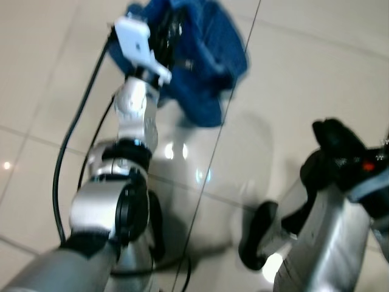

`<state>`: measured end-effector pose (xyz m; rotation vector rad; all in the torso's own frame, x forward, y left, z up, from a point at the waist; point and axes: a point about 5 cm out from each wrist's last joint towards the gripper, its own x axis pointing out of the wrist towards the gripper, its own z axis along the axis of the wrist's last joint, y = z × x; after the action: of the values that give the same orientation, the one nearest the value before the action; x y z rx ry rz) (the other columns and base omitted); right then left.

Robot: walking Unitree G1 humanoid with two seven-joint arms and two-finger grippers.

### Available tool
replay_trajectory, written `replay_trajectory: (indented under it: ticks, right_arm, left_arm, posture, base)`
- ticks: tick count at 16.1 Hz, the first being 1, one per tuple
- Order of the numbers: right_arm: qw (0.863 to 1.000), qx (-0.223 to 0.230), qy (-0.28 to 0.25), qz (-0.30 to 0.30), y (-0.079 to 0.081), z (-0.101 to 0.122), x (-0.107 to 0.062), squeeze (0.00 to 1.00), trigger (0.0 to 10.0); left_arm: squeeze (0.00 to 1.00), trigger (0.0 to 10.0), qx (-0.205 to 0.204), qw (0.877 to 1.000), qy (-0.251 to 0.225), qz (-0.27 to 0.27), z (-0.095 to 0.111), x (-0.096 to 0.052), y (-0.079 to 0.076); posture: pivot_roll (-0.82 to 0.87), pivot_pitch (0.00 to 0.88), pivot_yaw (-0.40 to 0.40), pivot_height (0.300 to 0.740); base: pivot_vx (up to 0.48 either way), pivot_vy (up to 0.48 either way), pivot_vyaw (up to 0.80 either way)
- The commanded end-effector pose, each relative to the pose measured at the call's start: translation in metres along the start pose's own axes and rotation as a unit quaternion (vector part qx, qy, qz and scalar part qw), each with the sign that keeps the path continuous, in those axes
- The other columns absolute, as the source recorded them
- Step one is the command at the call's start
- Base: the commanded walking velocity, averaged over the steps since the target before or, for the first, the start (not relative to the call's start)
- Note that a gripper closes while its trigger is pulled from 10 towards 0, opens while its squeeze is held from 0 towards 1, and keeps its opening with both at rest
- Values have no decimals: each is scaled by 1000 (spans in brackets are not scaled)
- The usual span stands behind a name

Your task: Hang hanger

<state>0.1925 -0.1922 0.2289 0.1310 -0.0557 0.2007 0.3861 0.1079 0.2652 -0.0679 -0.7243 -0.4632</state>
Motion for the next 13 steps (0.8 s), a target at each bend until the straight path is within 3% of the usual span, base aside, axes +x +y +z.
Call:
replay_trajectory:
  ticks: [1,7,13]
  right_arm:
    - [1000,-1,4,4,2,-7,0,0,10000]
    - [999,5,-46,-3,5,-20,26,0,10000]
    - [996,14,-90,6,8,-24,53,0,10000]
  left_arm:
    - [0,0,8,1000,-12,-1,0,-5,-2]
    - [0,0,17,999,-30,-34,1,-12,-19]
    - [0,0,24,998,-43,-44,11,-10,-18]
  posture:
    - [-339,374,133,395]
    - [-319,256,162,455]
    - [-277,152,175,505]
  base:
    - [0,0,0]
    - [0,0,0]
    - [0,0,0]
